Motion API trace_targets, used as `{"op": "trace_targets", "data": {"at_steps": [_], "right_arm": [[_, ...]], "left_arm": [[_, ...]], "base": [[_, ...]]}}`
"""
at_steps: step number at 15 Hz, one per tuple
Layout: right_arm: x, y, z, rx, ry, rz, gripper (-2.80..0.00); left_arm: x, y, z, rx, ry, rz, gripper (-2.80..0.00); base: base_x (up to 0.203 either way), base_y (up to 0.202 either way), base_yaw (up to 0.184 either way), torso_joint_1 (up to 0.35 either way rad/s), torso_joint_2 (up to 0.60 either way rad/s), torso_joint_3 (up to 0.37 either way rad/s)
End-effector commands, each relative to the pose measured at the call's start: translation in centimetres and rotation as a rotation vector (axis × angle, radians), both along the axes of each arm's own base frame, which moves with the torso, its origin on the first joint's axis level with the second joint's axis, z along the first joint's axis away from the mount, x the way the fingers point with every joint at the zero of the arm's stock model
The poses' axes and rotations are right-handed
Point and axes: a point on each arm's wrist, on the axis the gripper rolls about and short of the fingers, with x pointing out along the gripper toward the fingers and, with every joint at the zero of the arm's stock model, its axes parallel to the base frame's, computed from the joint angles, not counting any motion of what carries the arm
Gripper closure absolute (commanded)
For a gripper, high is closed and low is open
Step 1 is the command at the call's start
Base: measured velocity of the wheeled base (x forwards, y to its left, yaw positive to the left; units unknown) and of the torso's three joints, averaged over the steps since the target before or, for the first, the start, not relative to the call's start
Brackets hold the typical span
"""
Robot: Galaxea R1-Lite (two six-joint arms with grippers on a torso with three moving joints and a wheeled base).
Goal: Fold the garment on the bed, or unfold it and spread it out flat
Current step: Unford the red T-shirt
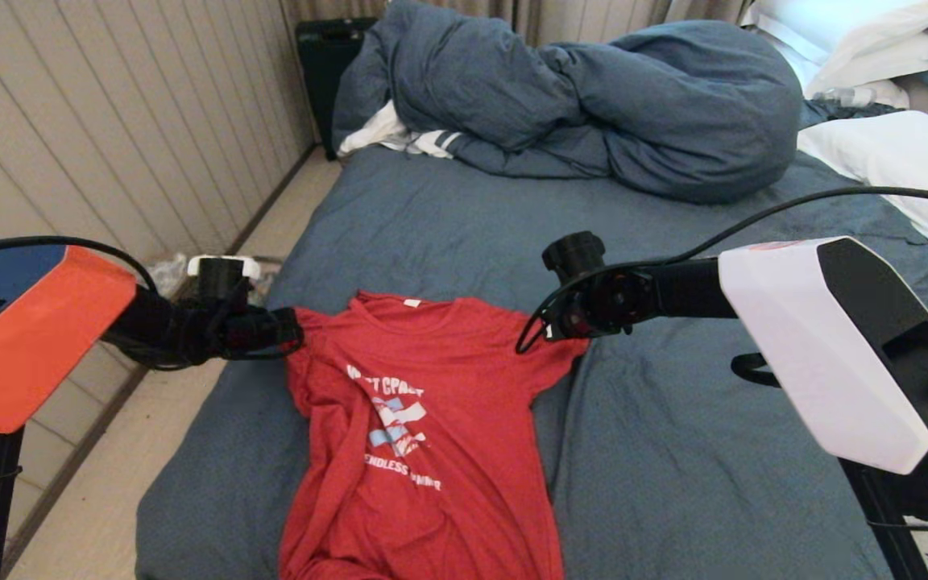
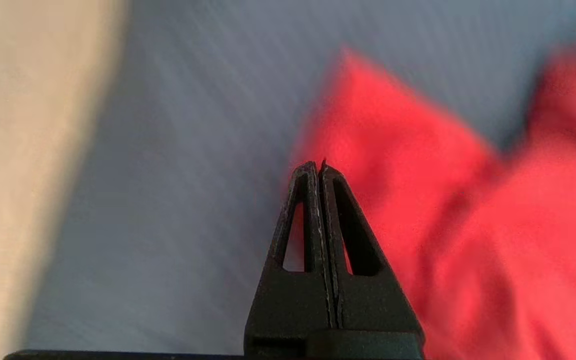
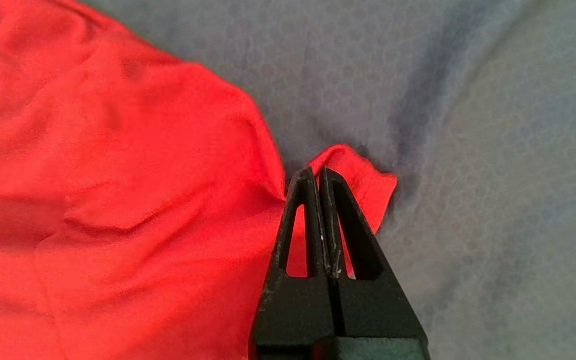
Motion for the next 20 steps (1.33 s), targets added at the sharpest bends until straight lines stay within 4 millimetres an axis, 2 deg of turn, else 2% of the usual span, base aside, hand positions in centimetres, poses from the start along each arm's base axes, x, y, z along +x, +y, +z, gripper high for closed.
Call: {"op": "trace_targets", "data": {"at_steps": [1, 4, 5, 7, 8, 11, 14, 17, 20], "right_arm": [[0.2, 0.1, -0.6, -0.006, 0.01, -0.001, 0.0], [0.0, 0.2, 0.0, -0.003, -0.002, 0.004, 0.0], [-0.1, 0.3, 0.2, -0.003, -0.005, 0.006, 0.0], [-0.2, 0.5, 0.3, -0.004, -0.005, 0.009, 0.0], [-0.3, 0.5, 0.3, -0.008, -0.005, 0.005, 0.0], [-0.4, 0.8, 0.3, -0.014, -0.007, 0.007, 0.0], [-0.4, 0.8, 0.2, -0.014, -0.006, 0.006, 0.0], [-0.4, 0.8, 0.3, -0.013, -0.008, 0.004, 0.0], [-0.4, 0.8, 0.3, -0.011, -0.009, 0.003, 0.0]], "left_arm": [[1.1, 2.8, 0.6, 0.007, -0.037, 0.06, 0.0], [2.2, 6.5, 1.5, 0.045, -0.041, 0.121, 0.0], [2.2, 6.9, 1.8, 0.045, -0.041, 0.13, 0.0], [0.9, 6.5, 3.3, 0.014, -0.041, 0.126, 0.0], [-0.3, 5.3, 3.9, -0.015, -0.025, 0.097, 0.0], [-4.8, -0.1, 5.0, -0.102, 0.048, -0.085, 0.0], [-8.1, -5.2, 4.0, -0.123, 0.129, -0.233, 0.0], [-9.7, -7.8, 2.4, -0.121, 0.148, -0.297, 0.0], [-9.1, -8.8, -0.9, -0.079, 0.174, -0.283, 0.0]], "base": [[0.0, 0.0, 0.0, 0.0, 0.0, 0.0], [0.0, 0.0, 0.0, 0.0, 0.0, 0.0], [0.0, 0.0, 0.0, 0.0, 0.0, 0.0], [0.0, 0.0, 0.0, 0.0, 0.0, 0.0], [0.0, 0.0, 0.0, 0.0, 0.0, 0.0], [0.0, 0.0, 0.0, 0.0, 0.0, 0.0], [0.0, 0.0, 0.0, 0.0, 0.0, 0.0], [0.0, 0.0, 0.0, 0.0, 0.0, 0.0], [0.0, 0.0, 0.0, 0.0, 0.0, 0.0]]}}
